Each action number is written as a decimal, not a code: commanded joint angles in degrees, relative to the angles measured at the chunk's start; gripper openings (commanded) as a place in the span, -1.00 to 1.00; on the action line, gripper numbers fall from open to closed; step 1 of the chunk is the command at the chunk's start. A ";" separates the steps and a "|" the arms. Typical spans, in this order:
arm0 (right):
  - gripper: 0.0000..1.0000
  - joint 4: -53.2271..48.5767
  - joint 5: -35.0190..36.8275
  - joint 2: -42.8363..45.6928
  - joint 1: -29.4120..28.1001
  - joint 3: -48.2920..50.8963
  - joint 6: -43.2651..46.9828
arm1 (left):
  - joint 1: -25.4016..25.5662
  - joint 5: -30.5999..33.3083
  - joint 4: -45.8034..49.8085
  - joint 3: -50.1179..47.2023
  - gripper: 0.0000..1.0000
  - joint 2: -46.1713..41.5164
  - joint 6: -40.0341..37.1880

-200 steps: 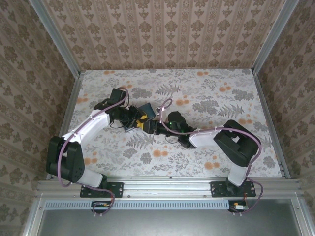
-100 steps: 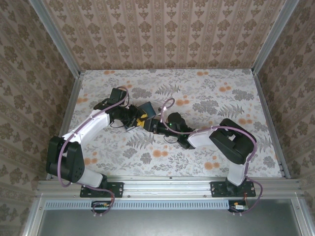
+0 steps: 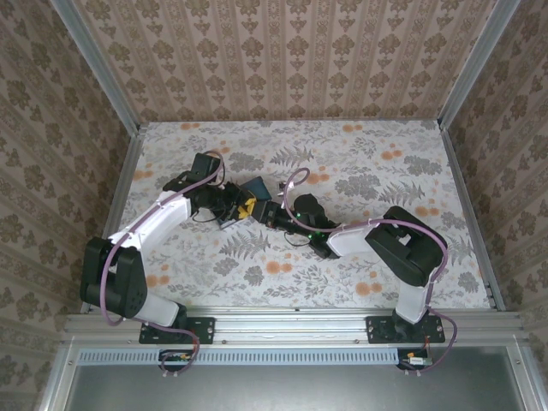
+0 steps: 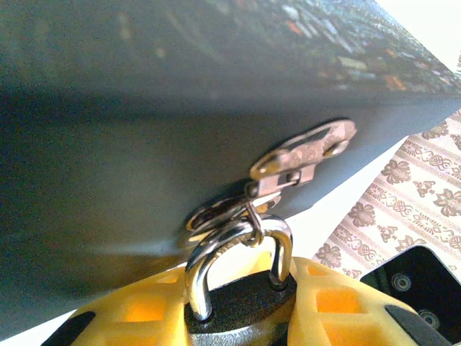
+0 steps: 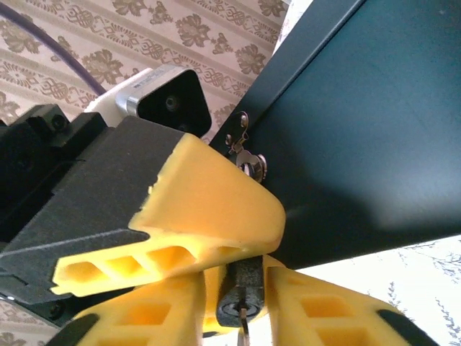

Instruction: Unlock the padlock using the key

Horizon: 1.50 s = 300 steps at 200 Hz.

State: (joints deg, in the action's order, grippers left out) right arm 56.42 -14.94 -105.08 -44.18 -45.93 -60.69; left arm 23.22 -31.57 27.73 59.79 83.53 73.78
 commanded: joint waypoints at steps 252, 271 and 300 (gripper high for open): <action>-0.37 -21.92 0.86 7.26 0.79 -7.58 -2.96 | -15.01 9.81 16.77 11.95 0.24 1.70 -43.71; -0.34 -22.23 -0.10 6.48 0.80 -8.61 -2.85 | -14.80 8.59 15.17 10.72 0.20 3.27 -43.39; -0.29 -24.25 -1.49 5.46 0.52 -10.38 -1.82 | -14.79 7.08 12.85 8.48 0.17 3.76 -41.91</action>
State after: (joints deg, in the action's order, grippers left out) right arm 36.25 -14.11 -99.98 -43.13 -54.11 -65.78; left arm 8.16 -21.93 42.83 69.87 87.31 31.86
